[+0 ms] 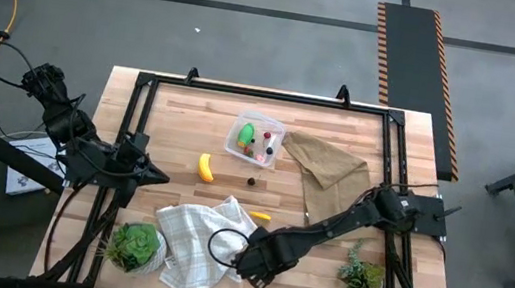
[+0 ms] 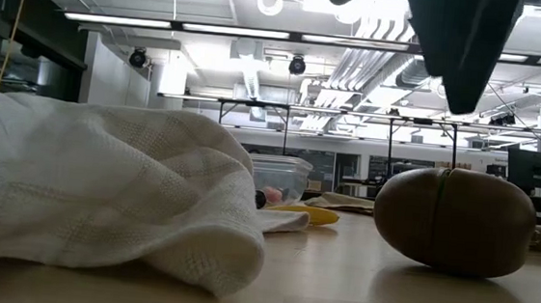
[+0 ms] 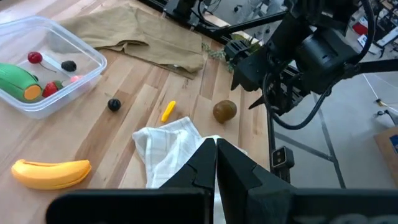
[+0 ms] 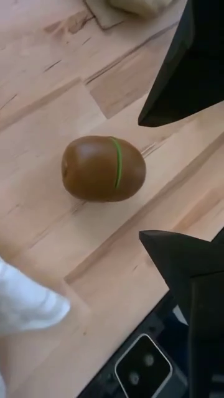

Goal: Pick and placing Produce into tupperware
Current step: Put the brown kiwi into the transparent bin

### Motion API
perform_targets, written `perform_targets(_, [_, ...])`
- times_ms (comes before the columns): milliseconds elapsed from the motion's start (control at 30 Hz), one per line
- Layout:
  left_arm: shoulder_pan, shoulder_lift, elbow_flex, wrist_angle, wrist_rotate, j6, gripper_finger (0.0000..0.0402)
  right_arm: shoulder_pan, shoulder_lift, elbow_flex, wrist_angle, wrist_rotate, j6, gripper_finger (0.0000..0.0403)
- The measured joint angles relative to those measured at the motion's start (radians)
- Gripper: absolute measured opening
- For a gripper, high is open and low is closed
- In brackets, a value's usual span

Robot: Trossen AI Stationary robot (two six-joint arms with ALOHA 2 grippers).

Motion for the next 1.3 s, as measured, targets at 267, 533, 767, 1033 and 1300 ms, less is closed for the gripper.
perform_targets(267, [0.0, 0.0, 0.0, -0.003, 0.001, 0.007, 0.0003, -0.029, 0.015, -0.035, 0.035, -0.005, -0.029, 0.0278])
perform_targets(533, [0.0, 0.0, 0.0, -0.004, 0.038, 0.031, 0.0003, -0.025, 0.016, -0.143, 0.135, -0.081, -0.041, 0.0278])
perform_targets(767, [0.0, 0.0, 0.0, -0.01, 0.038, 0.033, 0.0003, -0.028, 0.015, -0.164, 0.172, -0.082, -0.049, 0.0278])
perform_targets(1033, [0.0, 0.0, 0.0, -0.026, 0.038, 0.03, 0.0003, -0.032, 0.015, -0.163, 0.18, -0.075, -0.072, 0.0278])
perform_targets(1300, [0.0, 0.0, 0.0, -0.026, 0.038, 0.029, 0.0003, -0.032, 0.015, -0.225, 0.249, -0.1, -0.064, 0.0278])
